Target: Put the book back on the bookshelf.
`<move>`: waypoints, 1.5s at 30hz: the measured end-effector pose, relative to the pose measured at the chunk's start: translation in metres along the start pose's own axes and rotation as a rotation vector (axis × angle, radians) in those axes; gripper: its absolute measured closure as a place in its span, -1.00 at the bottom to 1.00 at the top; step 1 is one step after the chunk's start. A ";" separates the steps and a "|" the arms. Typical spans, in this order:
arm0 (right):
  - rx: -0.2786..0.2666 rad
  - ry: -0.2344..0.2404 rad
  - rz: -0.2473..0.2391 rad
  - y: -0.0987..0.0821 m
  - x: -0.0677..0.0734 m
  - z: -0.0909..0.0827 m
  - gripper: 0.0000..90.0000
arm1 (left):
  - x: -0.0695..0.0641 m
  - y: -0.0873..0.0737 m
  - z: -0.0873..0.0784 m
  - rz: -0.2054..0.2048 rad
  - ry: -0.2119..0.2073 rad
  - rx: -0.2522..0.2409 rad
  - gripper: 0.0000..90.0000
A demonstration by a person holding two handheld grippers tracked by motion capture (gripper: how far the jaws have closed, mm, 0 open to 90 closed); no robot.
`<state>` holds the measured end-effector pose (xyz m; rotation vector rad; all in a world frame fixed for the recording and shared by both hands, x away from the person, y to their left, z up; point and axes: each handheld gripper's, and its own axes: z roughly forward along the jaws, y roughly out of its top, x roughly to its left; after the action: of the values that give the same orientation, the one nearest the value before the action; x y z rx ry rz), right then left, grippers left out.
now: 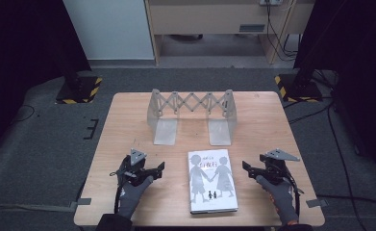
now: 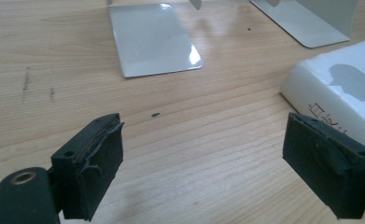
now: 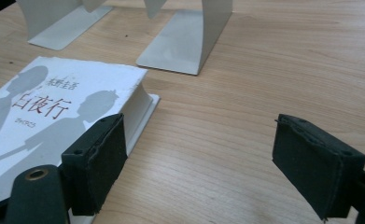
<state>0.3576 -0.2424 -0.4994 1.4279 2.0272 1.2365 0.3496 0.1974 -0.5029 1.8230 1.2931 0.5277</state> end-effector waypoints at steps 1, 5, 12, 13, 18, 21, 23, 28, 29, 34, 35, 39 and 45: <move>0.004 0.004 -0.004 0.000 0.001 0.000 -0.61 | -0.002 0.000 0.001 0.003 -0.005 0.000 -0.74; 0.013 0.013 -0.014 0.000 0.007 0.003 -0.60 | -0.010 -0.001 0.001 0.019 -0.025 0.002 -0.75; 0.004 0.047 -0.016 0.002 0.022 0.007 -0.60 | -0.025 -0.001 0.004 0.038 -0.055 -0.001 -0.76; 0.006 0.052 -0.023 0.002 0.024 0.008 -0.59 | -0.027 -0.001 0.004 0.046 -0.057 -0.004 -0.77; 0.006 0.077 -0.024 0.002 0.033 0.012 -0.59 | -0.037 -0.001 0.008 0.051 -0.084 0.000 -0.78; 0.014 0.086 -0.024 0.001 0.037 0.015 -0.59 | -0.043 -0.001 0.011 0.055 -0.096 0.005 -0.78; 0.019 0.089 -0.041 0.000 0.039 0.017 -0.59 | -0.046 -0.001 0.013 0.057 -0.103 0.004 -0.79; 0.022 0.101 -0.044 -0.001 0.045 0.021 -0.58 | -0.056 -0.001 0.020 0.055 -0.134 0.014 -0.79; 0.022 0.104 -0.050 -0.002 0.045 0.021 -0.58 | -0.059 -0.001 0.021 0.060 -0.137 0.016 -0.80; 0.028 0.118 -0.048 -0.003 0.051 0.025 -0.57 | -0.070 -0.002 0.027 0.080 -0.162 0.030 -0.80; 0.031 0.120 -0.052 -0.004 0.052 0.026 -0.57 | -0.072 -0.003 0.028 0.081 -0.167 0.031 -0.81; 0.040 0.137 -0.061 -0.005 0.057 0.029 -0.56 | -0.079 -0.005 0.030 0.089 -0.184 0.041 -0.81; 0.047 0.163 -0.063 -0.008 0.063 0.034 -0.56 | -0.086 -0.005 0.036 0.085 -0.207 0.047 -0.82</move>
<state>0.3513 -0.1722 -0.5134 1.3108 2.2045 1.3245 0.3396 0.1061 -0.5180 1.9228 1.1005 0.3462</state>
